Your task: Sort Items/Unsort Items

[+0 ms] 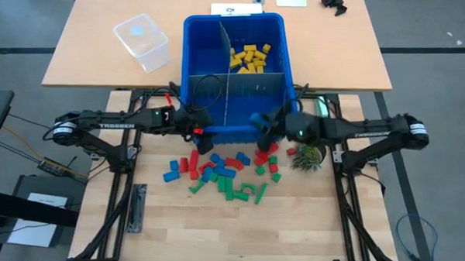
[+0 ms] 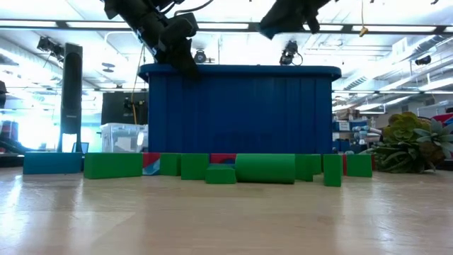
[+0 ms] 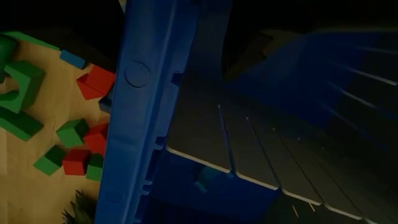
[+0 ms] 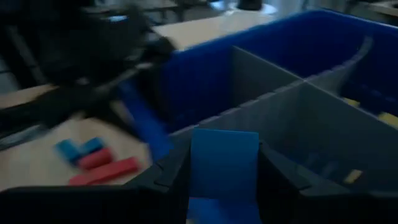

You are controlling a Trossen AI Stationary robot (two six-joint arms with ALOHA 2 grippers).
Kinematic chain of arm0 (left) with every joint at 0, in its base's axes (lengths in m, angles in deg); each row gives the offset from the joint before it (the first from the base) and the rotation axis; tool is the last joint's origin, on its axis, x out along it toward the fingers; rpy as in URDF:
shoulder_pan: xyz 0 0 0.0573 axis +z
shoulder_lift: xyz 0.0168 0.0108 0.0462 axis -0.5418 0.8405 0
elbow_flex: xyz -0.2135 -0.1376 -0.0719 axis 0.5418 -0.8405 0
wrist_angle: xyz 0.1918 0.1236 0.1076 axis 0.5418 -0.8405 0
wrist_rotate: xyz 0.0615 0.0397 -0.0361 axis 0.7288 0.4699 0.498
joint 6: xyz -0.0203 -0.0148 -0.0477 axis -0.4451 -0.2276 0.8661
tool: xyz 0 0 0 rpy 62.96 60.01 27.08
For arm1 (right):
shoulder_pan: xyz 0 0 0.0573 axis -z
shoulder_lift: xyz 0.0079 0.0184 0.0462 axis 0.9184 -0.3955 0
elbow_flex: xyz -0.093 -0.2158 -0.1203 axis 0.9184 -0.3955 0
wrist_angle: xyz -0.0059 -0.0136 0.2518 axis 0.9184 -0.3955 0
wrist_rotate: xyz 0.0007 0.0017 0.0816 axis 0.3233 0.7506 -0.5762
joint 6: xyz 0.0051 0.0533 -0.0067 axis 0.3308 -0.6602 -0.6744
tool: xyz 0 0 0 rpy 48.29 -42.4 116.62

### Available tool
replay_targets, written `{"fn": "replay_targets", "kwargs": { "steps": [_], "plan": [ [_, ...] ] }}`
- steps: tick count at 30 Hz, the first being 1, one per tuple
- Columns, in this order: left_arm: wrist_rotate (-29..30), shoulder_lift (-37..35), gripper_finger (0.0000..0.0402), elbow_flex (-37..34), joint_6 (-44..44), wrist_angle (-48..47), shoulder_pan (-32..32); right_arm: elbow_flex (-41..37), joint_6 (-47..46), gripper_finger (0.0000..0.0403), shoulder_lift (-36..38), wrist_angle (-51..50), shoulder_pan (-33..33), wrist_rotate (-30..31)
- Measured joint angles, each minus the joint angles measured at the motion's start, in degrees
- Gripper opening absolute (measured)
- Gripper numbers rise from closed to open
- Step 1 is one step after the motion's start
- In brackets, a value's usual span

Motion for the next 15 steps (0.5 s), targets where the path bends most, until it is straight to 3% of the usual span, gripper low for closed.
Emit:
{"fn": "replay_targets", "kwargs": {
  "steps": [8,15],
  "plan": [
    [0.00,0.00,0.0231,0.00,-0.03,-0.02,0.00,-0.02,0.39,0.0174,-3.74,2.07,8.39,-3.78],
    [0.00,0.02,0.0231,0.00,-0.20,-0.04,0.00,-0.03,0.19,0.0237,-2.81,2.01,5.24,-10.01]
  ]
}}
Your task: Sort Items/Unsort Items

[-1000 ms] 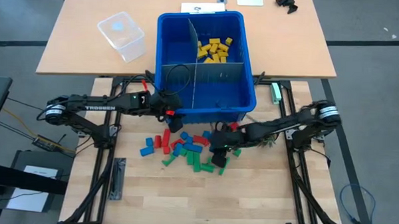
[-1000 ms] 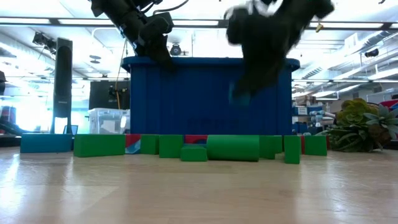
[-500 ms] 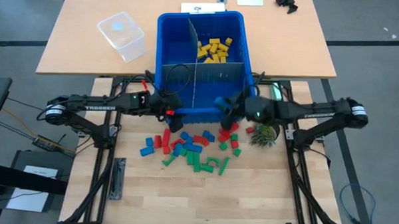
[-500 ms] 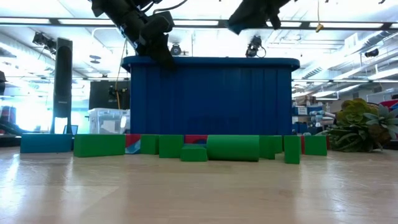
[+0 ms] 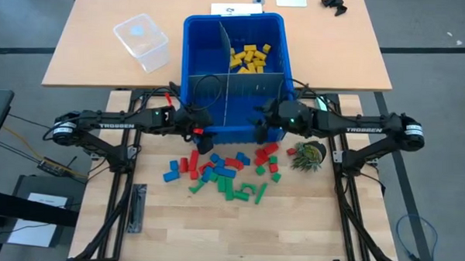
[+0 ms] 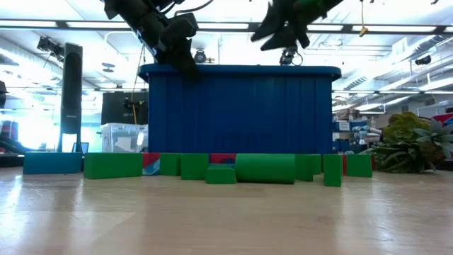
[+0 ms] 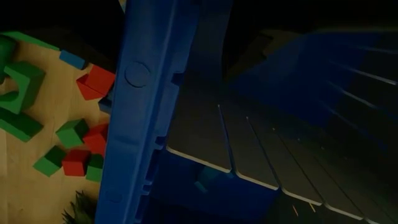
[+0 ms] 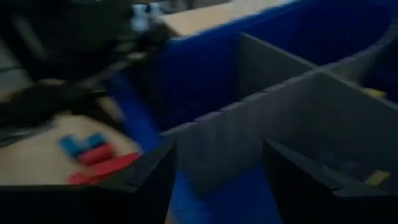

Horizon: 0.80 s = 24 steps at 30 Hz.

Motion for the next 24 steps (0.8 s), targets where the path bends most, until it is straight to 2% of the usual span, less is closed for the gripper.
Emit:
{"fn": "replay_targets", "kwargs": {
  "steps": [4,9,13,20,24],
  "plan": [
    [-0.02,0.00,0.0231,0.00,0.00,0.00,0.00,-0.20,-0.23,0.0249,-0.11,-0.12,-6.44,-2.69],
    [0.00,0.00,0.0231,-0.02,0.00,0.04,0.00,-2.88,-0.49,0.0248,-1.77,-0.24,-14.71,-2.60],
    [-0.02,0.00,0.0231,-0.02,0.00,0.50,0.00,-6.38,-1.53,0.0241,-3.92,0.41,-18.82,-2.17],
    [-0.04,0.00,0.0231,-0.02,0.02,0.94,0.00,-9.90,1.47,0.0234,-10.76,0.33,-19.14,-0.35],
    [-2.49,0.00,0.0231,-0.03,0.15,0.84,0.02,-10.12,1.63,0.0240,-15.51,0.20,-16.62,-2.09]
  ]
}}
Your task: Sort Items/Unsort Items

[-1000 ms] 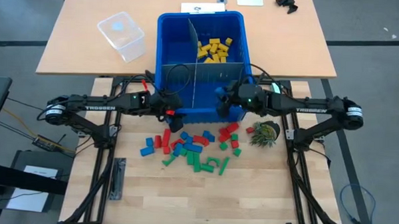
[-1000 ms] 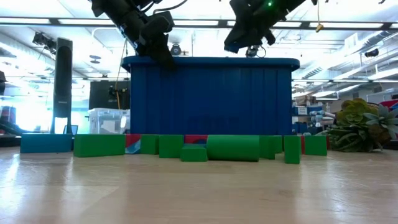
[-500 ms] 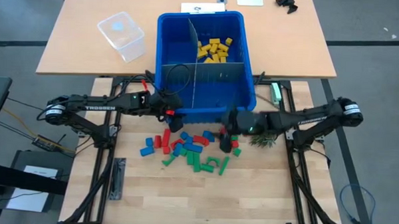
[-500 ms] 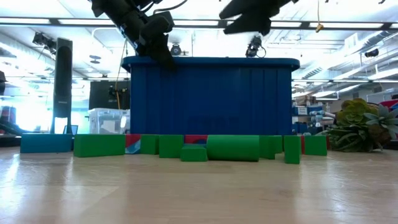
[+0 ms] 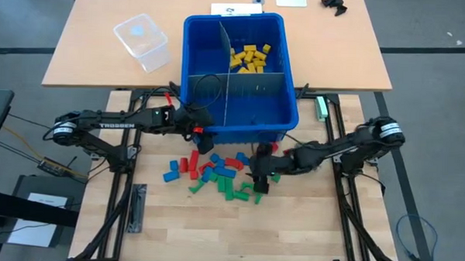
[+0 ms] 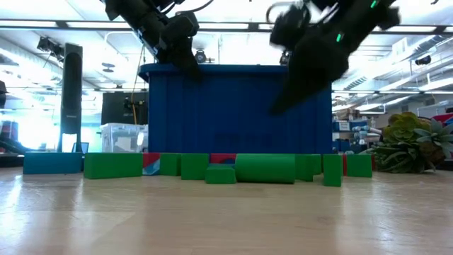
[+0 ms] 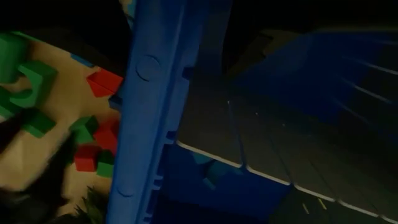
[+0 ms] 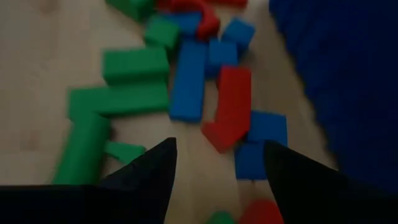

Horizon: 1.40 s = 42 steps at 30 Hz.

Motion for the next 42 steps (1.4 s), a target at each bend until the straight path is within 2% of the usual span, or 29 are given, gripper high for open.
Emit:
{"fn": "replay_targets", "kwargs": {
  "steps": [5,10,17,25,28,32,38,42],
  "plan": [
    [0.03,0.00,0.0231,-0.01,0.03,0.09,-0.02,0.00,0.22,0.0269,-5.76,1.27,3.40,-2.14],
    [0.09,0.00,0.0231,-0.01,0.03,-0.02,0.00,0.00,1.92,0.0268,-9.57,1.65,6.65,-2.07],
    [0.09,0.00,0.0231,-0.01,0.03,0.01,-0.02,0.04,6.10,0.0244,-12.25,6.77,9.24,-5.39],
    [-0.25,-0.26,0.0231,-3.05,0.06,4.00,-0.04,0.04,6.92,0.0217,-13.11,7.15,10.18,-8.22],
    [-0.42,-0.24,0.0231,-3.30,0.11,4.07,-0.04,0.04,6.88,0.0187,-13.11,6.83,10.15,-8.21],
    [-0.50,-0.20,0.0231,-3.42,0.07,4.95,-0.04,0.20,6.88,0.0127,-12.96,6.55,9.54,-8.13],
    [-0.87,-0.10,0.0231,-3.46,0.09,5.63,-0.07,2.01,5.93,0.0126,-10.38,4.25,6.04,-7.65],
    [-0.87,-0.09,0.0231,-3.46,0.09,5.71,-0.07,4.30,5.31,0.0126,-6.58,0.41,2.86,-4.16]
  ]
}}
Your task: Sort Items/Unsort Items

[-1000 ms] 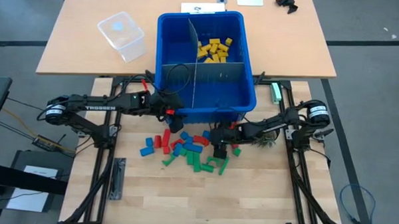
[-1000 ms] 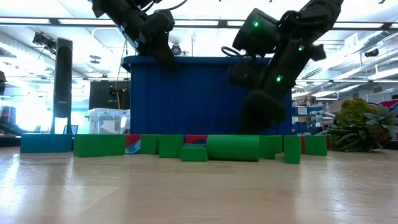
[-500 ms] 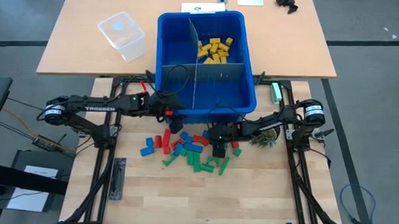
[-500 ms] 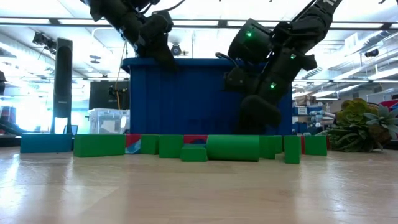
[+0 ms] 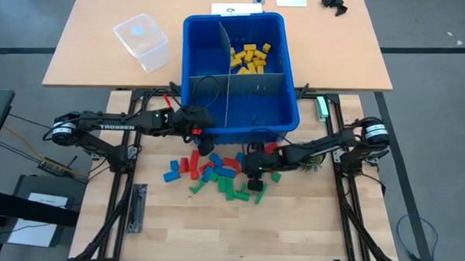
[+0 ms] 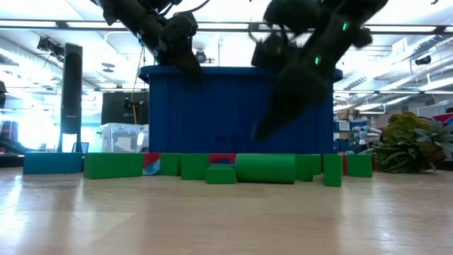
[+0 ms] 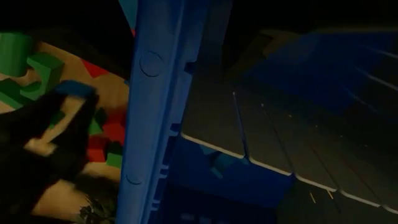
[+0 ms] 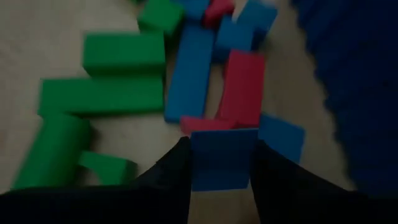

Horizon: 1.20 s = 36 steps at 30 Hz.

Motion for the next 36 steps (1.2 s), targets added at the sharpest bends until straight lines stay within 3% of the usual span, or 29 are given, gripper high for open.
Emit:
{"fn": "replay_targets", "kwargs": {
  "steps": [10,20,24,29,36],
  "plan": [
    [0.04,0.04,0.0231,-0.04,0.17,0.02,0.00,4.21,0.66,0.0127,13.10,-3.33,-3.61,11.50],
    [0.04,0.07,0.0231,-0.07,0.22,0.20,0.00,4.48,0.66,0.0129,22.08,-2.38,8.02,15.30],
    [0.04,0.07,0.0231,-0.09,0.41,0.22,0.00,4.48,1.82,0.0145,22.16,-2.22,13.14,14.52],
    [-0.38,0.09,0.0231,-0.09,0.42,0.23,0.01,4.48,3.14,0.0194,20.85,-1.94,16.12,12.53],
    [-0.52,0.09,0.0231,-0.09,0.42,0.22,0.02,4.48,0.77,0.0237,20.84,-2.97,11.36,5.45]
  ]
}}
